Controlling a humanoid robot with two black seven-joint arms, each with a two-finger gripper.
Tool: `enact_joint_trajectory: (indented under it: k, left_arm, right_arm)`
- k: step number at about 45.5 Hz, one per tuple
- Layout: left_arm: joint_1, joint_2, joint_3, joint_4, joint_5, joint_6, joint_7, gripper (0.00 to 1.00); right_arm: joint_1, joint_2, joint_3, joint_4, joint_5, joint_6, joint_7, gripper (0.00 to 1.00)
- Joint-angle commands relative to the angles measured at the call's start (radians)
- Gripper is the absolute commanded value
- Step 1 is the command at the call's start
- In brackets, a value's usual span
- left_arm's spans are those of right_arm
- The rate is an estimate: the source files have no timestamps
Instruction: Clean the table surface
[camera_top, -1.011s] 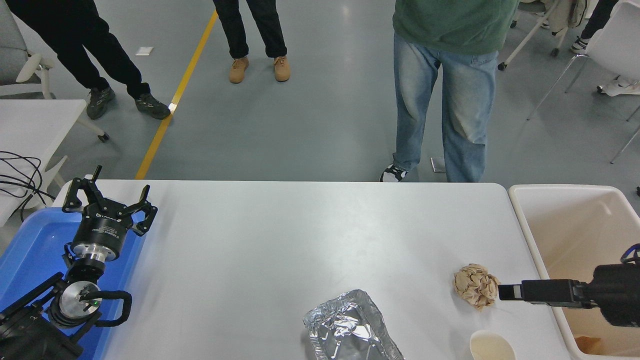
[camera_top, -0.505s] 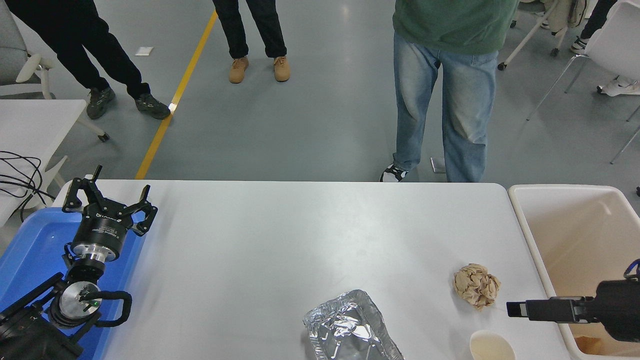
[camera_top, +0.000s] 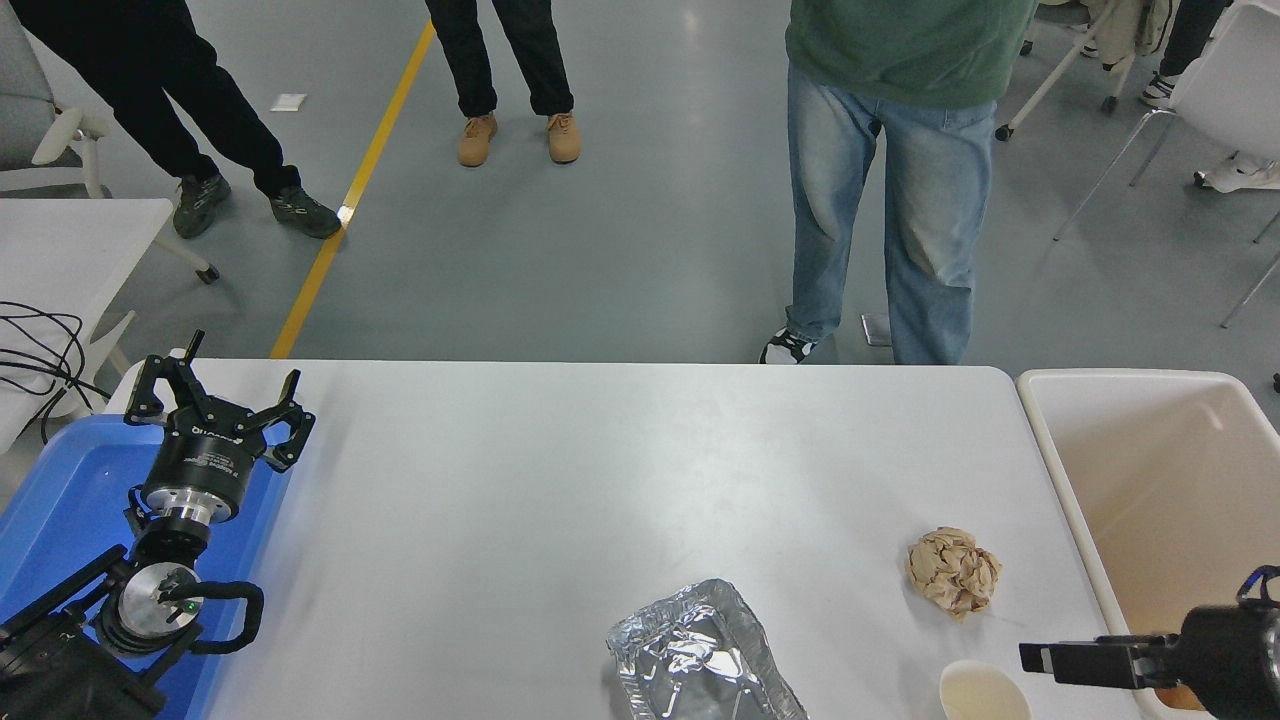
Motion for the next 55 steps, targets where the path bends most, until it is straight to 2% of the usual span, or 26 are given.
enact_joint_trajectory:
  k: [1, 17, 39, 55]
  left_arm:
    - [0.000, 0.000, 0.000, 0.000, 0.000, 0.000, 0.000, 0.99]
    - [0.000, 0.000, 0.000, 0.000, 0.000, 0.000, 0.000, 0.99]
    - [0.000, 0.001, 0.000, 0.000, 0.000, 0.000, 0.000, 0.99]
    - [0.000, 0.000, 0.000, 0.000, 0.000, 0.000, 0.000, 0.99]
  right_arm:
    - [0.004, 0.026, -0.102, -0.020, -0.055, -0.089, -0.003, 1.00]
    - [0.017, 0.105, -0.112, -0.094, -0.067, -0.097, -0.001, 1.00]
    - [0.012, 0.119, -0.115, -0.106, -0.069, -0.097, 0.000, 1.00]
    - [0.006, 0.193, -0.117, -0.105, -0.072, -0.100, 0.000, 1.00]
